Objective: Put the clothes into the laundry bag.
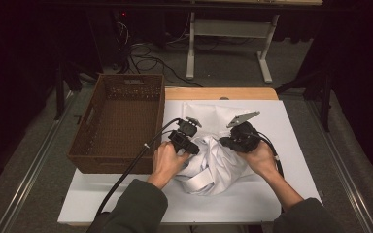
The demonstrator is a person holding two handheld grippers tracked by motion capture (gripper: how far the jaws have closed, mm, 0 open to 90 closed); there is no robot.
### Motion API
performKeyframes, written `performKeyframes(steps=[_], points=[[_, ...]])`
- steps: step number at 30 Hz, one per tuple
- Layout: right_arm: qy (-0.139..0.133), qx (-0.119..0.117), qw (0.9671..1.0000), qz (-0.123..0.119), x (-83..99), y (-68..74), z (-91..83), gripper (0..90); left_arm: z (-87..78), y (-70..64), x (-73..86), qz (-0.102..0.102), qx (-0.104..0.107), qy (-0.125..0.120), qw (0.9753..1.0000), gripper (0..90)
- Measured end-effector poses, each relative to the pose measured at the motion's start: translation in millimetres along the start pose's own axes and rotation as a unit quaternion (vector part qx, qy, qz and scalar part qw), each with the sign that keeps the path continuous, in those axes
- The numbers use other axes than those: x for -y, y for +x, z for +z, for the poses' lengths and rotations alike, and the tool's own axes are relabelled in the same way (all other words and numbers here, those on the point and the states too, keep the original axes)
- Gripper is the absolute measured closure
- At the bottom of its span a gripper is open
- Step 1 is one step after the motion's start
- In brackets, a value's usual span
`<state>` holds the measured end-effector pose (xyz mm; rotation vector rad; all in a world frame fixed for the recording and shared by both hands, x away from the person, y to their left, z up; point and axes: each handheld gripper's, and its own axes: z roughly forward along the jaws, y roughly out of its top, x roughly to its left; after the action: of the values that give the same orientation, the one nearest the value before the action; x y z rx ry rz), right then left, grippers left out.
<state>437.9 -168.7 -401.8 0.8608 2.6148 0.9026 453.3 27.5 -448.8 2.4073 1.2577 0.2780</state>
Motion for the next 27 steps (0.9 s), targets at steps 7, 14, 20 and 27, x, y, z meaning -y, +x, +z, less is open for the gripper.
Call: performKeyframes(steps=[7, 14, 20, 27], points=[[-0.007, 0.002, 1.0, 0.004, -9.6, -3.5, -3.0, 90.0, 24.1, 3.3, -3.4, -0.022, 0.046, 0.022, 0.9985, 64.5], [-0.001, 0.002, 1.0, 0.002, -14.2, -0.2, -1.7, 90.0, 4.9, -5.3, 2.5, 0.031, 0.04, 0.003, 0.9987, 84.0], [-0.002, 0.001, 0.9999, -0.012, -22.0, 3.1, -1.8, 90.0, -46.6, -13.7, 7.4, 0.055, 0.084, -0.078, 0.9919, 84.1], [-0.015, -0.011, 0.9998, -0.013, -28.7, 13.8, -2.9, 90.0, -24.9, -23.3, 1.8, 0.051, 0.099, -0.062, 0.9918, 84.4]])
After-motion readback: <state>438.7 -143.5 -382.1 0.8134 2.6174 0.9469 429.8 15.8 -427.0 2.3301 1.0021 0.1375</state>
